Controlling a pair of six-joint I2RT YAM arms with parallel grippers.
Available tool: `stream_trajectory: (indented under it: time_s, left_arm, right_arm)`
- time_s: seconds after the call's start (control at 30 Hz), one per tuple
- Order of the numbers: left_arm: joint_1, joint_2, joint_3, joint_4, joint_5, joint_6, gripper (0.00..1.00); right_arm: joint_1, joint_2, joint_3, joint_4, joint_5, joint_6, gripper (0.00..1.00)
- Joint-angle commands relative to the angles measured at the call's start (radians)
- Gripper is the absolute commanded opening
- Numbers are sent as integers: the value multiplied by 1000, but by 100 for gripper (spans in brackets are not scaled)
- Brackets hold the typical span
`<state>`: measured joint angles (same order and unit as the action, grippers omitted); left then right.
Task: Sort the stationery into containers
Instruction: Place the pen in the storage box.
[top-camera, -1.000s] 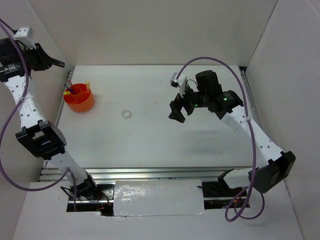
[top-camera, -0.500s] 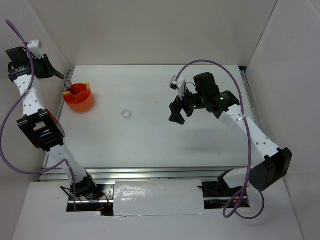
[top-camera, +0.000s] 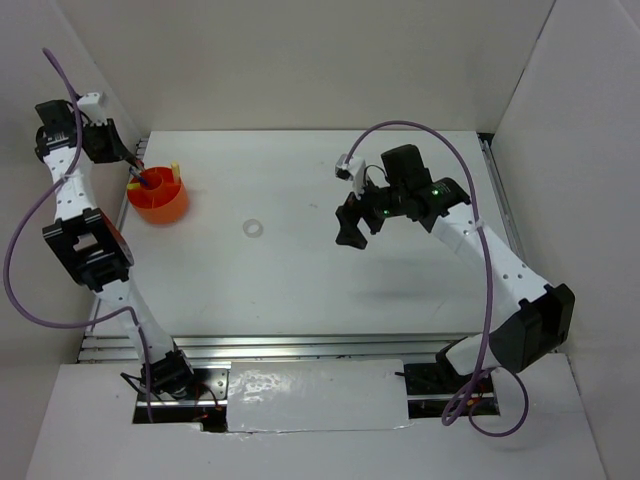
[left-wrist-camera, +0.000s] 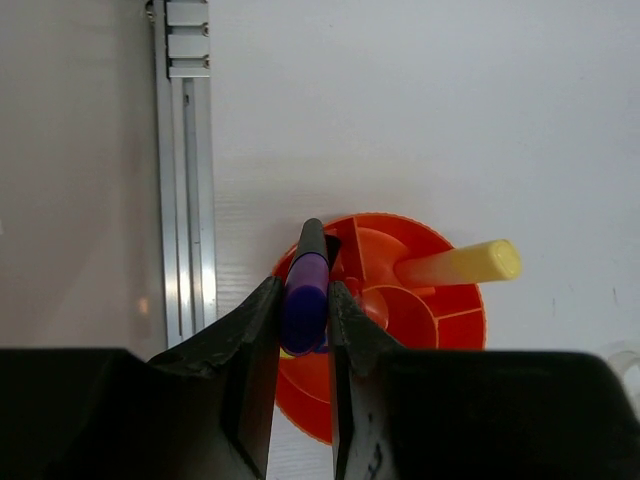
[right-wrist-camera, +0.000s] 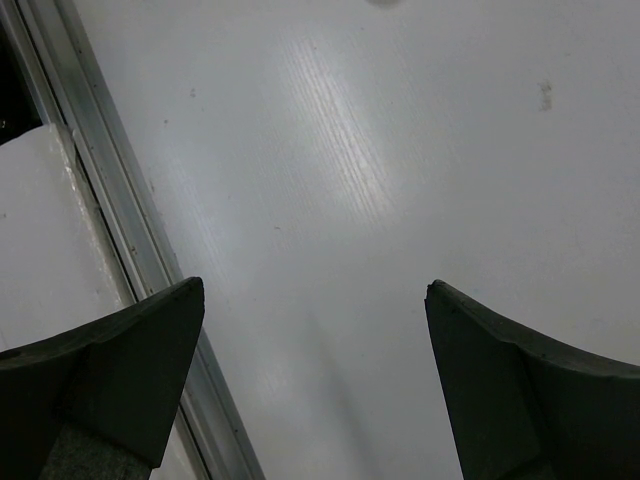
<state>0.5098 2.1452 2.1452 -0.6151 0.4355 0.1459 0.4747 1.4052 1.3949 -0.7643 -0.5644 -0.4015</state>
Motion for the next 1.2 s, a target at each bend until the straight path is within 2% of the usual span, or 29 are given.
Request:
stream_trajectory:
  time_s: [0.0,0.27,0.6,0.67,0.7,0.77,0.8,0.9,1.0,1.17]
  left_arm:
    - [-8,7,53,-28,52,55,1]
    - [-8,21,59,-121,98,115,1]
    - [-7,36,61,-155,72,144,1]
    - [-7,39,64,-153,72,144,8]
    - [-5,41,67,-153,72,146,19]
    - [-4,50,77,-163,88,146,34]
    - [-4,50,81,-164,92,143,48]
    - [1,39,79,-153,112,133,66]
    - [1,19,85,-137,121,119,74]
    - [10,-62,82,-40,158,52,75]
  right_arm:
    - [-8,9,49,-9,-25,-13,97]
    - [-8,31,64,-21,-38,-14,97]
    - [-5,54,95,-38,-45,-13,97]
    - [-8,54,95,-41,-42,-13,97]
    - [-7,55,96,-41,-42,-11,97]
    - [-8,57,98,-38,-40,-8,98]
    - [-7,57,98,-36,-38,-5,98]
    - [-8,55,102,-27,-32,12,99]
    - [-13,51,102,-12,-25,29,100]
    - [-54,26,75,75,34,111,100]
